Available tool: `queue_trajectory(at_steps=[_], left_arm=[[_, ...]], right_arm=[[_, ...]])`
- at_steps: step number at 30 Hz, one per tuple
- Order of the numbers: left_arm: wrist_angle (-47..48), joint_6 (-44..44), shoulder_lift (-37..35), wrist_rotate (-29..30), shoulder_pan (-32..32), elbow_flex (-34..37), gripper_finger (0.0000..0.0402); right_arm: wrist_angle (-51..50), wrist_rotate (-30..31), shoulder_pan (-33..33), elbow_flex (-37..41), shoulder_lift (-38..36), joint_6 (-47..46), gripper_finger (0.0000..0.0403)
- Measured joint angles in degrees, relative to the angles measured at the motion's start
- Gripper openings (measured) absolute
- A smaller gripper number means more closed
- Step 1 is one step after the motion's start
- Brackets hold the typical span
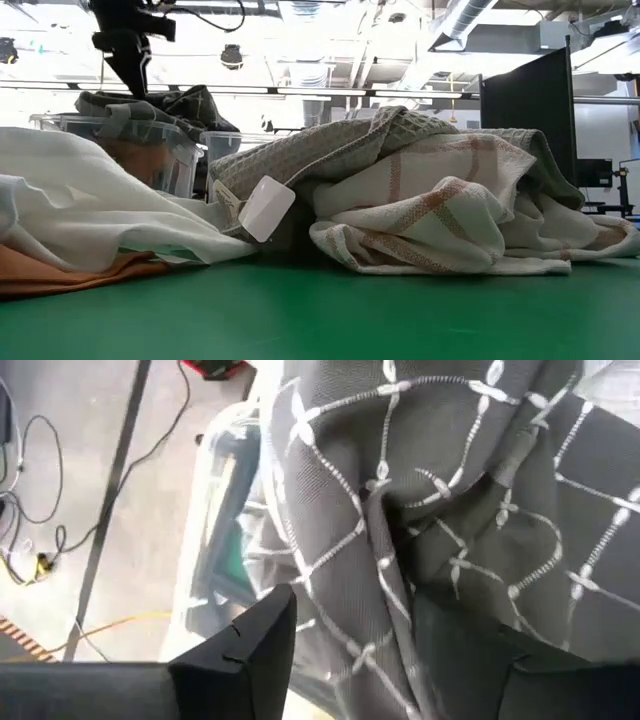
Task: Sort towels by color in basket
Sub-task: Put the gray patterned towel into the left transparent bin
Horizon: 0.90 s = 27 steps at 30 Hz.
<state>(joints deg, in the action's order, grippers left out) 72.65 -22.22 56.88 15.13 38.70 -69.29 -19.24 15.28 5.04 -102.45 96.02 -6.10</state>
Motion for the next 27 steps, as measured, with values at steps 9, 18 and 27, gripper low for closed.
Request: queue_trajectory(at_steps=[9,18,27], left_arm=[[0.0,7.2,-3.9,-7.6,0.0,-7.0,0.0187],[-12.5,6.2,-6.9,-13.9,-0.1,-2.9,0.0189],[-22.5,7.1,0.7,-19.6,-1.0,1.4,0.0212]], right_arm=[[8.6,-3.5,-0.3,0.0,10.5,-2.2,0.0295],[9.0,-3.5,-1.8,0.0,13.0,-8.5,0.0295],[-2.8,-0.9,-2.8,0.0,6.6,-7.8,0.0295]])
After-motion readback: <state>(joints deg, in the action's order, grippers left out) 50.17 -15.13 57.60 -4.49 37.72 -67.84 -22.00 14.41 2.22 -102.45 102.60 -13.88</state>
